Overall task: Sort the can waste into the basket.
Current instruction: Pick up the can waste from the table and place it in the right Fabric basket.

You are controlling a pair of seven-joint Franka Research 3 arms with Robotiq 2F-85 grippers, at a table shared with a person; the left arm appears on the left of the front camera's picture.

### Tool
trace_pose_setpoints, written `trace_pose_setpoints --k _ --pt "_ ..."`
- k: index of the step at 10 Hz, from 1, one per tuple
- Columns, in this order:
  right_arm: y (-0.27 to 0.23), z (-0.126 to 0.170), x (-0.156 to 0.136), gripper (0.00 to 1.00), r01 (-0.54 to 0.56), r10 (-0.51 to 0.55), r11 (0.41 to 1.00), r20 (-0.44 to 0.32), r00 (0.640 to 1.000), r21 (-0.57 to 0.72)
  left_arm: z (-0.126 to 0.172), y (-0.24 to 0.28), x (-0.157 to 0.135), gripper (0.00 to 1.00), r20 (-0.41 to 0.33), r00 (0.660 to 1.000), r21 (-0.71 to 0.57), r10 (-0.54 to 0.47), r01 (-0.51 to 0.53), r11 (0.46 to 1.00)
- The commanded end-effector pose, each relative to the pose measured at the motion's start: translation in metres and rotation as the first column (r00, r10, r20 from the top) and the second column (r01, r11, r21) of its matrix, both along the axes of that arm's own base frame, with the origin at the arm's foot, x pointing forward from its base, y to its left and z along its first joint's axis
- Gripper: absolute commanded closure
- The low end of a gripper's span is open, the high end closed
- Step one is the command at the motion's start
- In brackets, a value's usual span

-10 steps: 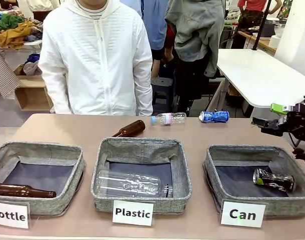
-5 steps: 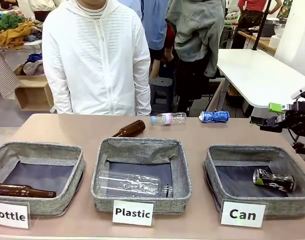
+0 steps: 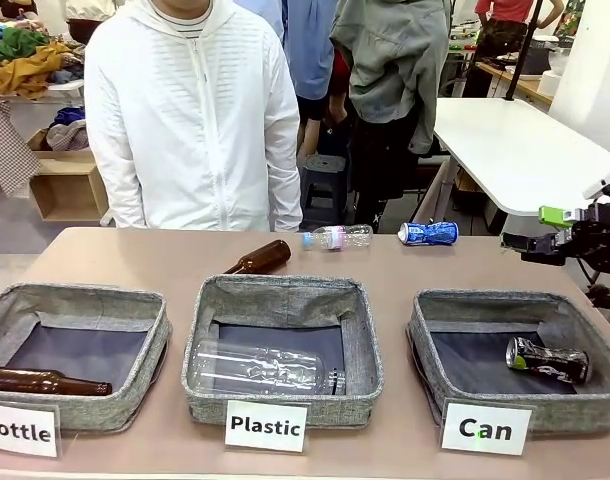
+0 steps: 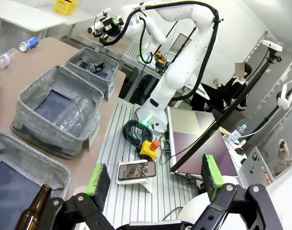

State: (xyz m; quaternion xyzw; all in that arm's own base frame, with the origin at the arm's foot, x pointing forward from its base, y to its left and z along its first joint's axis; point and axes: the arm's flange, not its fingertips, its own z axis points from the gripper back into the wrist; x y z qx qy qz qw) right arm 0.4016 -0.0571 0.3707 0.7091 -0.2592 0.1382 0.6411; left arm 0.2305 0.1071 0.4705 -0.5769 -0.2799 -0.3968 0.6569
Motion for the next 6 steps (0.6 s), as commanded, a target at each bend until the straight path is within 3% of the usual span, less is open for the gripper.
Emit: trace_pose_setpoints --k 1,2,3,4,6 --pt "0.000 0.000 0.000 0.00 0.000 0.000 1.000 0.000 1.000 0.000 0.002 0.001 -0.002 0.00 0.009 1.000 0.000 0.004 -0.004 1.000" --pt "0.009 0.026 0.014 0.00 0.034 0.009 0.961 0.156 0.988 -0.276 0.002 0.001 -0.002 0.00 0.009 1.000 0.000 0.004 -0.004 1.000" --pt "0.019 0.053 0.059 0.00 0.195 -0.028 0.838 0.317 0.948 -0.510 0.002 0.001 -0.002 0.00 0.009 1.000 0.000 0.004 -0.004 1.000" --pt "0.023 0.071 0.104 0.00 0.308 -0.026 0.697 0.407 0.913 -0.647 0.002 0.001 -0.002 0.00 0.009 1.000 0.000 0.004 -0.004 1.000" --pt "0.017 0.091 0.169 0.00 0.533 -0.023 0.363 0.565 0.825 -0.764 0.002 0.001 -0.002 0.00 0.009 1.000 0.000 0.004 -0.004 1.000"
